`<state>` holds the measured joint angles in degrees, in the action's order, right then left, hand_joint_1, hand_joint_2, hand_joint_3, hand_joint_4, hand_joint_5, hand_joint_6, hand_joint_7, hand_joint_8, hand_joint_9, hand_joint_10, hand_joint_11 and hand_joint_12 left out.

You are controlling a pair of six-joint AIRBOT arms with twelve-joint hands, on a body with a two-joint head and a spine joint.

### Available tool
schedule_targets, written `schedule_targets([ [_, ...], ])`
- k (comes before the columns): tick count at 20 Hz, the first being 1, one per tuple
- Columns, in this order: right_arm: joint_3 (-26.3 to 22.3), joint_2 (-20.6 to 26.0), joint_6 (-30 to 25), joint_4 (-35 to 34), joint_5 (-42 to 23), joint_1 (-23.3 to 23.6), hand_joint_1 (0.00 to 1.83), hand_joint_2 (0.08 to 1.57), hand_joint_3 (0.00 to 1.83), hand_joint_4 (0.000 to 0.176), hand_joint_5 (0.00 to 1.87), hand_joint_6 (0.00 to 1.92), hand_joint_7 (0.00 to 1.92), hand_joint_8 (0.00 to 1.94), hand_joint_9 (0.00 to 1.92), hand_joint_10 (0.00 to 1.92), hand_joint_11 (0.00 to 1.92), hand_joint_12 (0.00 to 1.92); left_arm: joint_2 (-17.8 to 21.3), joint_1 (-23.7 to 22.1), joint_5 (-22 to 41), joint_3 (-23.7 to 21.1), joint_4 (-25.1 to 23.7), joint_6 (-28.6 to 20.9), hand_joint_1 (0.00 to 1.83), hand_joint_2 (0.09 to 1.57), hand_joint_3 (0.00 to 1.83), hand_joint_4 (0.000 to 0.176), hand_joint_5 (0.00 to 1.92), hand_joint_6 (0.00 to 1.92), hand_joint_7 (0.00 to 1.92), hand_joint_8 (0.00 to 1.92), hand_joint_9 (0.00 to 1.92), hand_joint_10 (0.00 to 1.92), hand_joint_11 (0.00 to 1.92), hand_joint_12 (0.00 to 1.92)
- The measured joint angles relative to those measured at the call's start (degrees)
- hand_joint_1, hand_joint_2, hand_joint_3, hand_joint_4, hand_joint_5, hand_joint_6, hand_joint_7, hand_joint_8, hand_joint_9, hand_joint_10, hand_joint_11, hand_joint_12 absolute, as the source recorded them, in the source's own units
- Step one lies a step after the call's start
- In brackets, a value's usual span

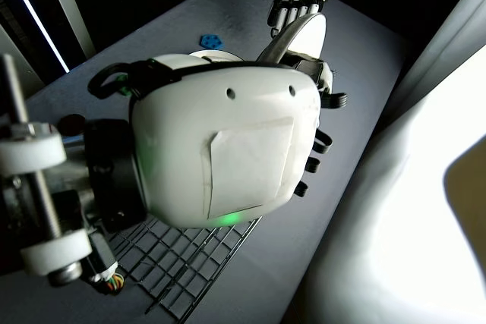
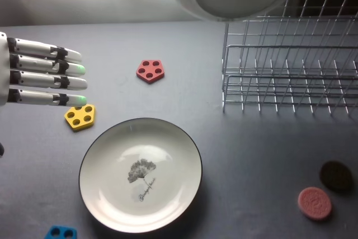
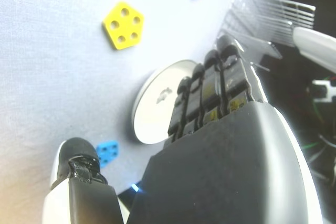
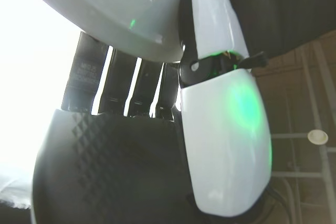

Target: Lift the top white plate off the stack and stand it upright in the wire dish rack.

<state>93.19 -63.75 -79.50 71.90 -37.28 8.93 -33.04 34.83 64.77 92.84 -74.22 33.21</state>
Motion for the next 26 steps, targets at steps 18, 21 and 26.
schedule_targets([
  [18,-3.1,3.8,-2.9,0.3,-0.4,-1.9,1.40,1.09,0.00,0.000,0.87,1.15,1.03,0.78,1.06,0.91,1.09,0.83,0.1,0.0,0.8,0.0,-0.2,0.1,0.25,0.97,0.00,0.000,0.00,0.00,0.03,0.00,0.03,0.00,0.00,0.25],
  [21,-3.7,4.6,-3.0,0.3,-0.4,-1.8,1.38,1.11,0.00,0.000,0.81,1.23,1.01,0.85,1.00,1.02,1.12,0.64,0.1,0.0,0.8,0.0,-0.2,0.2,0.26,0.97,0.00,0.000,0.02,0.00,0.05,0.00,0.05,0.00,0.00,0.21],
  [26,-4.5,5.6,-2.9,1.1,-1.0,-1.2,1.38,1.12,0.00,0.000,0.83,1.24,0.96,0.90,1.03,0.99,1.24,0.40,0.3,0.0,0.9,0.0,0.0,1.1,0.25,0.98,0.00,0.000,0.03,0.00,0.06,0.00,0.05,0.00,0.00,0.24],
])
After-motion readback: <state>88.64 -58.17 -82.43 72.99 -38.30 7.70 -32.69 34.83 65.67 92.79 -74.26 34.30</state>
